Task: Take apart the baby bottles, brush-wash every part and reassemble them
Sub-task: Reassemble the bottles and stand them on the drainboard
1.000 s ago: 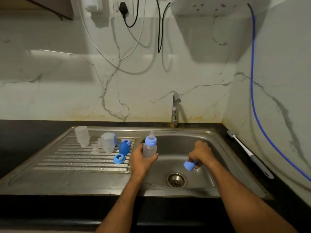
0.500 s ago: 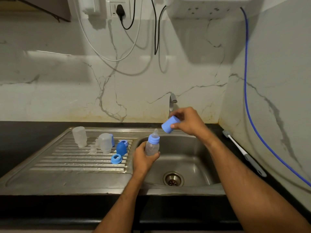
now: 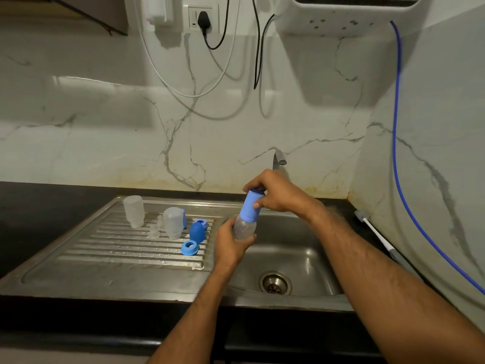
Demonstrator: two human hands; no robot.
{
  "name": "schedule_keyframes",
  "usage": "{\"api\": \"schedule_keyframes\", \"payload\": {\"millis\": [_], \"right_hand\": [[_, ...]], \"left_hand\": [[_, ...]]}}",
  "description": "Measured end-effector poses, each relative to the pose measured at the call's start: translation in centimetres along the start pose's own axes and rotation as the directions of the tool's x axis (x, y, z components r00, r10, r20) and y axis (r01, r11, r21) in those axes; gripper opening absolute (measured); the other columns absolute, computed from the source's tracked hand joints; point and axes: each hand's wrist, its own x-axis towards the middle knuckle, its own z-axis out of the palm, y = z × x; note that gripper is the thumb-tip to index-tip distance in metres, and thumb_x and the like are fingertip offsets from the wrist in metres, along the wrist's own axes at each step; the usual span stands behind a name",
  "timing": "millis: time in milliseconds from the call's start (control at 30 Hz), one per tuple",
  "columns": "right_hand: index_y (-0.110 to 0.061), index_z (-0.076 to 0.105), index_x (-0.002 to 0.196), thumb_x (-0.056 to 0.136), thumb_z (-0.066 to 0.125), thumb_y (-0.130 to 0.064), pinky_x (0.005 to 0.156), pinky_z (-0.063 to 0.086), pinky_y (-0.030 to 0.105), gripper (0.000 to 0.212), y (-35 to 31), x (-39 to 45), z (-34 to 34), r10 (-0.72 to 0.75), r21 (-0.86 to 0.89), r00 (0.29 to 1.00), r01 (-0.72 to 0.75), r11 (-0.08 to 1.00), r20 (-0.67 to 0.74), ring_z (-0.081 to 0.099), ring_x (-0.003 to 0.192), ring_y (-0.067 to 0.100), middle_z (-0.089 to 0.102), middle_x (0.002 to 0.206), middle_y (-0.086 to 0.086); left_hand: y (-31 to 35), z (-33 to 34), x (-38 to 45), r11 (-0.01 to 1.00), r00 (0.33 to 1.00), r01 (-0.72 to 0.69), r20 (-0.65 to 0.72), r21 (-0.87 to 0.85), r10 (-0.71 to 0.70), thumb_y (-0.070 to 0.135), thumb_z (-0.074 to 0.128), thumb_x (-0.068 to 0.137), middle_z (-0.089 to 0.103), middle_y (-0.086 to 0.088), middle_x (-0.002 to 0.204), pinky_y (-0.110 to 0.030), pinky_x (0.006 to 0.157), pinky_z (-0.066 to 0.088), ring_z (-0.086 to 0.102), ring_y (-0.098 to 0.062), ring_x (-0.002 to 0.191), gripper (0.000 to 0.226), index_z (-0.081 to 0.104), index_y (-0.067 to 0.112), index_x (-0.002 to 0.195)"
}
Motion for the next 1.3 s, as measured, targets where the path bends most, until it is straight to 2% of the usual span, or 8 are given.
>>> {"api": "schedule_keyframes", "payload": {"millis": [200, 400, 633, 733, 867, 1000, 1133, 1300], "right_hand": [[-0.01, 0.073, 0.123, 0.079, 0.086, -0.009, 0.099, 0.055, 0.038, 0.046, -0.4, 0.3, -0.3, -0.008, -0.067, 1.0, 0.009, 0.998, 0.018, 0.064, 0.109, 0.021, 0.071, 0.121, 0.008], [-0.012, 0.078, 0.111, 0.074, 0.084, -0.014, 0.074, 0.052, 0.024, 0.038, -0.2, 0.1, 0.9, 0.002, -0.123, 1.0, -0.001, 0.992, 0.006, 0.062, 0.09, 0.015, 0.074, 0.105, 0.006], [-0.006, 0.064, 0.082, 0.082, 0.077, -0.058, 0.049, 0.06, 0.036, 0.053, 0.2, -0.6, 1.8, 0.204, 0.004, 0.974, -0.204, 0.979, -0.099, 0.066, 0.046, 0.019, 0.065, 0.072, 0.008], [-0.011, 0.067, 0.086, 0.076, 0.077, -0.067, 0.06, 0.058, 0.03, 0.058, 0.3, -0.5, 1.2, 0.164, -0.098, 0.986, -0.167, 0.981, -0.039, 0.064, 0.06, 0.014, 0.066, 0.074, 0.0], [-0.019, 0.058, 0.142, 0.079, 0.087, -0.034, 0.093, 0.055, 0.032, 0.071, 0.9, 0.5, -0.4, 0.077, 0.029, 0.992, -0.081, 0.996, 0.104, 0.067, 0.102, 0.014, 0.069, 0.125, 0.0], [-0.015, 0.072, 0.126, 0.081, 0.08, -0.004, 0.097, 0.057, 0.039, 0.047, 1.0, 1.4, -0.6, 0.015, -0.056, 0.998, -0.012, 0.998, 0.053, 0.068, 0.105, 0.017, 0.072, 0.124, 0.003], [-0.012, 0.078, 0.115, 0.074, 0.083, -0.005, 0.088, 0.06, 0.032, 0.042, 0.5, 1.6, -0.6, 0.015, -0.077, 1.0, -0.014, 0.997, 0.006, 0.07, 0.094, 0.014, 0.077, 0.111, 0.005], [-0.008, 0.081, 0.101, 0.073, 0.083, -0.016, 0.062, 0.058, 0.02, 0.029, 0.2, 2.9, -0.9, 0.05, -0.079, 0.998, -0.052, 0.996, -0.025, 0.07, 0.058, 0.007, 0.077, 0.079, 0.004]], "left_hand": [[0.1, 0.2, 0.0, 1.0, 0.999, -0.017, -0.028, -0.01, 0.017, 0.008, 0.084, 0.075, 0.062, 0.008, 0.095, -0.005, 0.062, 0.045, 0.058, 0.002, 0.081, 0.046, 0.062, 0.019, 0.114], [-0.9, 0.9, -0.4, 0.999, 0.999, -0.034, -0.027, -0.039, 0.033, 0.01, 0.088, 0.071, 0.069, 0.003, 0.095, -0.024, 0.072, 0.056, 0.066, -0.011, 0.084, 0.044, 0.064, 0.022, 0.106], [-0.7, 0.8, 0.3, 0.997, 1.0, -0.017, 0.008, -0.074, 0.017, 0.01, 0.088, 0.071, 0.067, 0.007, 0.097, -0.022, 0.076, 0.055, 0.064, -0.002, 0.087, 0.05, 0.063, 0.02, 0.113], [-1.3, 1.0, 0.4, 0.998, 0.999, 0.013, 0.033, -0.063, -0.011, 0.012, 0.088, 0.071, 0.07, 0.005, 0.096, -0.033, 0.079, 0.06, 0.066, -0.005, 0.088, 0.046, 0.063, 0.027, 0.106], [-1.7, 0.7, 0.7, 0.997, 1.0, 0.022, 0.012, -0.074, -0.021, 0.009, 0.086, 0.073, 0.066, 0.011, 0.09, -0.023, 0.073, 0.056, 0.065, -0.004, 0.083, 0.043, 0.061, 0.028, 0.103], [-0.8, 0.8, 1.3, 0.997, 1.0, 0.023, 0.015, -0.074, -0.022, 0.007, 0.085, 0.075, 0.064, 0.007, 0.093, -0.009, 0.063, 0.048, 0.061, 0.0, 0.081, 0.042, 0.061, 0.021, 0.108], [-1.1, 0.7, 1.6, 0.998, 0.999, 0.036, 0.034, -0.043, -0.034, 0.007, 0.084, 0.076, 0.063, 0.004, 0.096, -0.004, 0.06, 0.045, 0.059, 0.0, 0.08, 0.042, 0.061, 0.017, 0.111], [-1.2, 0.5, 2.6, 0.998, 0.997, 0.064, 0.046, -0.013, -0.063, 0.009, 0.084, 0.078, 0.061, 0.005, 0.096, -0.006, 0.059, 0.043, 0.057, 0.001, 0.08, 0.044, 0.061, 0.014, 0.115]]}}
